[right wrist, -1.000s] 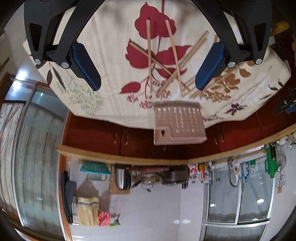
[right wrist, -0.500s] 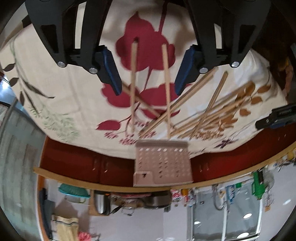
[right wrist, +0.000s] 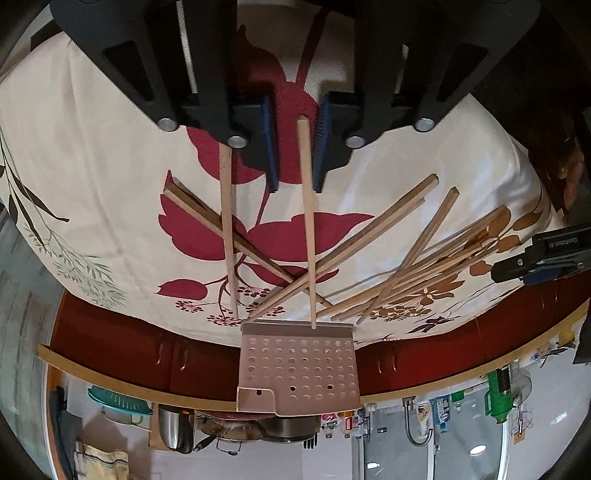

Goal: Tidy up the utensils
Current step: 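Lower the right tool and close it on a wooden chopstick while the left tool approaches, then close the left tool on another wooden chopstick while the right tool holds its own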

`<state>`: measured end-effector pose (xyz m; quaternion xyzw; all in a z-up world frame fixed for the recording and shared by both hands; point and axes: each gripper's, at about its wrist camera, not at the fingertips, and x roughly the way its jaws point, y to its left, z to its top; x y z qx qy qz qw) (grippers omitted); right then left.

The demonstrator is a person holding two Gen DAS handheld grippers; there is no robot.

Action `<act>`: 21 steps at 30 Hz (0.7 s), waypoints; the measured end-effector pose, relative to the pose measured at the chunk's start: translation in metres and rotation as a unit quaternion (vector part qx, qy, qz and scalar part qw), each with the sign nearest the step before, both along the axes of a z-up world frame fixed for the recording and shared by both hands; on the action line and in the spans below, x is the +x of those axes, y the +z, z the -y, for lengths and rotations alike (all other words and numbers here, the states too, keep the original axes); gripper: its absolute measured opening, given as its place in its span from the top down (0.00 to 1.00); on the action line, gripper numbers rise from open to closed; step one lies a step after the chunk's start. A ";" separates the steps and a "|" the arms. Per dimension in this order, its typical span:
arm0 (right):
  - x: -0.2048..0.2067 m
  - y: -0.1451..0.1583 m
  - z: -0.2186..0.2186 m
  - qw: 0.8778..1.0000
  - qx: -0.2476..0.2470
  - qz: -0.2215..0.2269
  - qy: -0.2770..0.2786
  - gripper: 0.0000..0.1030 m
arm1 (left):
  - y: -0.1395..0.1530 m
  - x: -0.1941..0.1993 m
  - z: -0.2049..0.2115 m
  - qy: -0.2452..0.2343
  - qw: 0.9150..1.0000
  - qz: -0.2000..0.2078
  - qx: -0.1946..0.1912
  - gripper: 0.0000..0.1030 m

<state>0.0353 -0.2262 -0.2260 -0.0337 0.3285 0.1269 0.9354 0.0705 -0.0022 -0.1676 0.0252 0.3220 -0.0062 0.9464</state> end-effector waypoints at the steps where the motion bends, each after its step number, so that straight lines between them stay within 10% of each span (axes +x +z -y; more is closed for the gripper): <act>1: 0.001 0.000 0.000 1.000 -0.001 0.000 0.000 0.93 | -0.001 0.000 0.002 -0.004 1.000 0.000 0.000 0.06; 13: 0.002 0.001 0.001 1.000 0.005 -0.001 0.000 0.94 | -0.014 -0.010 0.035 -0.072 0.997 -0.006 0.030 0.07; 17: 0.002 0.001 0.000 1.000 0.007 0.001 0.000 0.94 | -0.021 -0.011 0.039 -0.087 0.995 -0.025 0.031 0.37; 21: 0.002 0.000 0.000 1.000 0.010 0.000 -0.001 0.94 | -0.027 -0.014 0.041 -0.100 0.994 -0.043 0.029 0.38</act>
